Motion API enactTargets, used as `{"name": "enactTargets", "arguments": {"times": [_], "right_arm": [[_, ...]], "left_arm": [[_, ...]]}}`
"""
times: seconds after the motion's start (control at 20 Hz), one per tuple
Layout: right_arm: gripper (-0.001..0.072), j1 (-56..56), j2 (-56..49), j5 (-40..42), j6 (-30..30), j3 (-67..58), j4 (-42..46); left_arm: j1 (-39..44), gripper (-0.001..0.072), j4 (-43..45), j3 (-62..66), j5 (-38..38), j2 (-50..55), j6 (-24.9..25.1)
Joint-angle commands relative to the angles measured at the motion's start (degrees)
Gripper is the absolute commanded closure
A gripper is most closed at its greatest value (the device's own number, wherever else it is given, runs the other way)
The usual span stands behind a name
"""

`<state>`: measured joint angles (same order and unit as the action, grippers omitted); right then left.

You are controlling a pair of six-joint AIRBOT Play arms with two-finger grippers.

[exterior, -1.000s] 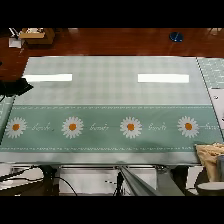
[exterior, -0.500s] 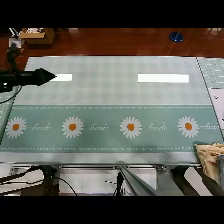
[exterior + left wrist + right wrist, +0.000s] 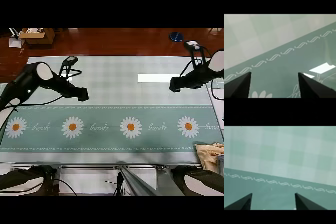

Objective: Fold the shirts.

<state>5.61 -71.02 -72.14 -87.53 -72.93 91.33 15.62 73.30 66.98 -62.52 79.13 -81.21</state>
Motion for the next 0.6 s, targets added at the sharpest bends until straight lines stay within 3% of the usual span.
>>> {"name": "enactTargets", "arguments": {"times": [0.0,0.15,0.55], "right_arm": [[0.0109,3.50,-1.25,-2.29,-1.01,-0.09,-5.29],[0.0111,3.50,-1.25,-2.56,-1.01,-0.09,-6.43],[0.0114,3.50,-1.25,-3.32,-0.98,-0.09,-6.23]], "left_arm": [[3.41,-0.0013,8.41,0.24,-2.97,-0.15,-8.26],[3.39,-0.0013,8.48,2.47,-6.80,-0.17,-8.24],[3.39,-0.0013,9.44,9.38,-6.78,-0.11,-8.02]]}}
